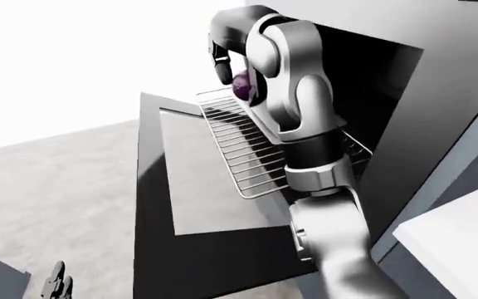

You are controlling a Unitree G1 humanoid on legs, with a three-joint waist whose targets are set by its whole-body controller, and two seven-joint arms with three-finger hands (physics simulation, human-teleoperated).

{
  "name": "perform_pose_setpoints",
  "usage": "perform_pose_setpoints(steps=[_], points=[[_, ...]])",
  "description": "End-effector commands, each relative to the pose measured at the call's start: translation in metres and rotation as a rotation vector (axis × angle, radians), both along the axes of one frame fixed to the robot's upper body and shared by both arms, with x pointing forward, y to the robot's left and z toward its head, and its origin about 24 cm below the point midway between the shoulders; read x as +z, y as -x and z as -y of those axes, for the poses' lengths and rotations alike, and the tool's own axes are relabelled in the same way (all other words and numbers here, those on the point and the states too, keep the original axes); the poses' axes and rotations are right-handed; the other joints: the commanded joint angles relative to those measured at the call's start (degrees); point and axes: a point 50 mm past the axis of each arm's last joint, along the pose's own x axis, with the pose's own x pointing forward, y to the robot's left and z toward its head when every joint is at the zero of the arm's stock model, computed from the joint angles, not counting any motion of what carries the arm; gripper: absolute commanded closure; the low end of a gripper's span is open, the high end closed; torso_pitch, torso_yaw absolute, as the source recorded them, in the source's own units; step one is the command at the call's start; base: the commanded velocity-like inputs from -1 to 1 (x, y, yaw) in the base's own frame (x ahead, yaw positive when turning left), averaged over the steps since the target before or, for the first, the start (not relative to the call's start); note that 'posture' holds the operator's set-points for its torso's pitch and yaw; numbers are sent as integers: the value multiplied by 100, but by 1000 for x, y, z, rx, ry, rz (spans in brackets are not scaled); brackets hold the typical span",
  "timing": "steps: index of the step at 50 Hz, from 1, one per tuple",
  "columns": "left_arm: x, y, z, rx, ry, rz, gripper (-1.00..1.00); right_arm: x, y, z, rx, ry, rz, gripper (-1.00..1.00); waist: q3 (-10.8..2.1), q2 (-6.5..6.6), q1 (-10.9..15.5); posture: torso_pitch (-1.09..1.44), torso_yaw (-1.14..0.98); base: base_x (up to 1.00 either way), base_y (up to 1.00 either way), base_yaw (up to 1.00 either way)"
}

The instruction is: Pick the eggplant from the oven and place it on the plate on the counter.

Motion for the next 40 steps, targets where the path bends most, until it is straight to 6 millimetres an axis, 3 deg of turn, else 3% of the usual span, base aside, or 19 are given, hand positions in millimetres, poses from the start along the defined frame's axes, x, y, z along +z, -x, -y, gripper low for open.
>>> perform_pose_setpoints(steps=[1,5,9,10,11,12,13,14,17,21,23,24,25,29,31,37,39,40], points=[[12,-12,-2,-25,-32,68,-100,29,12,5,-5,-37,120,100,-179,52,-31,-30,0,-73,25,0],[13,-14,-1,-31,-32,68,-100,32,14,7,-11,-49,125,100,-158,-30,-59,-30,0,-72,25,0],[14,-14,0,-36,-32,71,-100,32,14,11,-24,-64,123,100,-9,-211,-152,-30,0,-73,25,0],[14,-14,0,-37,-32,71,-100,32,14,11,-25,-67,124,100,8,-342,-190,-30,0,-72,25,0],[15,-15,0,-40,-33,71,-100,33,15,12,-26,-73,124,100,-81,-662,-288,-30,0,-73,25,0],[15,-15,1,-41,-33,71,-100,32,15,12,-27,-76,124,100,69,-453,-343,-30,0,-73,27,0],[15,-15,1,-42,-34,73,-100,31,15,12,-32,-84,118,100,-87,-580,-288,-30,0,-73,25,0],[16,-15,1,-44,-35,73,-100,30,15,13,-37,-86,118,100,-206,-607,-310,-30,0,-59,2,0],[17,-16,2,-47,-34,74,-100,31,17,11,-21,-128,109,100,-196,-361,-224,-30,0,-43,0,0],[17,-16,3,-53,-33,73,-100,34,17,12,-20,-168,108,99,37,-18,-331,-30,0,-6,0,0],[17,-17,4,-60,-36,67,-100,34,19,12,-12,-182,104,99,48,315,-392,-30,0,0,0,0],[16,-18,5,-61,-36,66,-100,34,20,12,-12,-188,103,99,-14,589,-421,-30,0,0,0,0],[16,-18,5,-64,-37,65,-100,34,20,12,-10,-200,102,98,192,288,-317,-30,0,0,0,0],[17,-20,8,-77,-42,67,-100,38,23,13,-10,-251,94,98,-177,218,-369,-30,0,0,0,-8],[18,-20,9,-83,-44,65,-100,40,24,14,-10,-263,94,98,-49,189,-380,-30,0,0,0,-73],[10,-20,11,-89,-45,32,-100,44,30,17,-4,-284,107,97,17,-95,-312,-30,0,0,0,-100],[9,-21,10,-89,-44,30,-100,47,35,19,0,-294,109,97,-47,-326,-383,-30,0,0,0,-100],[8,-21,10,-89,-46,30,-100,48,36,20,0,-295,112,97,-136,-558,-470,-30,0,0,0,-100]])
